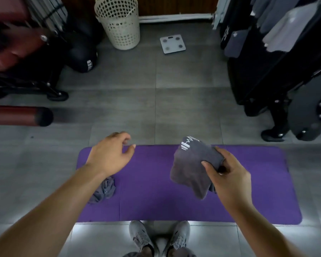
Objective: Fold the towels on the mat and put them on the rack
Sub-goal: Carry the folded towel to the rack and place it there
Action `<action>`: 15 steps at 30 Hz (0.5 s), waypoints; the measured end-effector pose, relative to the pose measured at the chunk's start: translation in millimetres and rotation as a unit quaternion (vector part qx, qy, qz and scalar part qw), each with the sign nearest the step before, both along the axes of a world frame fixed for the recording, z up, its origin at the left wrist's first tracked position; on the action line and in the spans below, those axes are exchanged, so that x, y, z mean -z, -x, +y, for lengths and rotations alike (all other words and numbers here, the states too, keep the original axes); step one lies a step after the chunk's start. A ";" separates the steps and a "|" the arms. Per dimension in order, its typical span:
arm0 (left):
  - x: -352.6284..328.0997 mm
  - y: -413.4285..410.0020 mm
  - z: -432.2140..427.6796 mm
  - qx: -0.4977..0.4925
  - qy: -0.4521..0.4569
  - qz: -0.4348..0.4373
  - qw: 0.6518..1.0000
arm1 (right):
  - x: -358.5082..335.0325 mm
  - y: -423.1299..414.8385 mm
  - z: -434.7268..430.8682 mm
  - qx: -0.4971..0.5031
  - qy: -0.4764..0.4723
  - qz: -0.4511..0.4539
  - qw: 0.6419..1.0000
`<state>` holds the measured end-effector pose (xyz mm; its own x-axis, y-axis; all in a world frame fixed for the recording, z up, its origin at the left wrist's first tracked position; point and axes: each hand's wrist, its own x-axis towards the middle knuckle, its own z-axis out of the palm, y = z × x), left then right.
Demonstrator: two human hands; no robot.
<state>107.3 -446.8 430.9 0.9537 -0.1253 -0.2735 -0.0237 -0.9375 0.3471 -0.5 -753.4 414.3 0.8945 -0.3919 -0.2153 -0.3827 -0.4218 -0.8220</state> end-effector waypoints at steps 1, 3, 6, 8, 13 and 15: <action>-8.4 -5.6 -7.3 0.002 -0.004 -0.001 1.000 | -7.6 -4.6 -7.1 0.006 -0.012 -0.008 1.000; -22.1 -17.8 -23.2 0.007 -0.007 -0.009 1.000 | -21.1 -15.9 -22.0 0.015 -0.030 -0.025 0.999; -38.5 -42.1 -52.1 0.016 -0.012 -0.024 1.000 | -38.4 -38.5 -46.0 0.018 -0.040 -0.041 0.998; -48.0 -64.2 -71.4 0.021 -0.021 -0.036 0.999 | -47.8 -56.8 -62.7 0.017 -0.031 -0.047 0.998; -63.7 -149.0 -110.2 0.036 -0.056 -0.050 0.997 | -59.3 -124.8 -98.1 0.046 -0.010 -0.070 0.996; -63.6 -191.8 -122.3 0.046 -0.073 -0.052 0.995 | -57.9 -158.4 -109.8 0.050 0.000 -0.077 0.996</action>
